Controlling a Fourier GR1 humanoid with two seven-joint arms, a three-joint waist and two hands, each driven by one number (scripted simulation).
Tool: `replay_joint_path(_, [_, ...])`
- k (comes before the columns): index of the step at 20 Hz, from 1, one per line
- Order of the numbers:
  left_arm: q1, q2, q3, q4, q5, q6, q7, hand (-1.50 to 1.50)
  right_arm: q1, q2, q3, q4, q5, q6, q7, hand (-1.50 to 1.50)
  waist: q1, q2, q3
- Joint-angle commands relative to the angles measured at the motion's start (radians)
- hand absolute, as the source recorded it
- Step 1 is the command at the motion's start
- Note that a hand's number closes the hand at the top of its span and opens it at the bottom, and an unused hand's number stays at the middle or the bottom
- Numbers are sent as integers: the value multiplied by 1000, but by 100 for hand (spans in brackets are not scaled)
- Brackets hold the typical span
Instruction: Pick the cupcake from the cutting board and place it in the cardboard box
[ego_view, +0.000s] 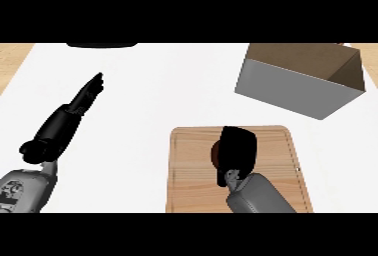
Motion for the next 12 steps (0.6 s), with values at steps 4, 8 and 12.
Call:
replay_joint_path(4, [-22,-17,-29,-1,-8,-18,-6,0,-84,9,222,-30,-139,70,-488,150,67,16,4])
replay_joint_path(8, [-32,-23,-28,-3,0,-22,19,0,-150,-34,267,-110,-207,45,-769,150,39,8,4])
replay_joint_path(12, [-31,-27,-12,-6,-7,-7,36,0,-200,-140,197,-140,-219,-49,-981,150,11,4,3])
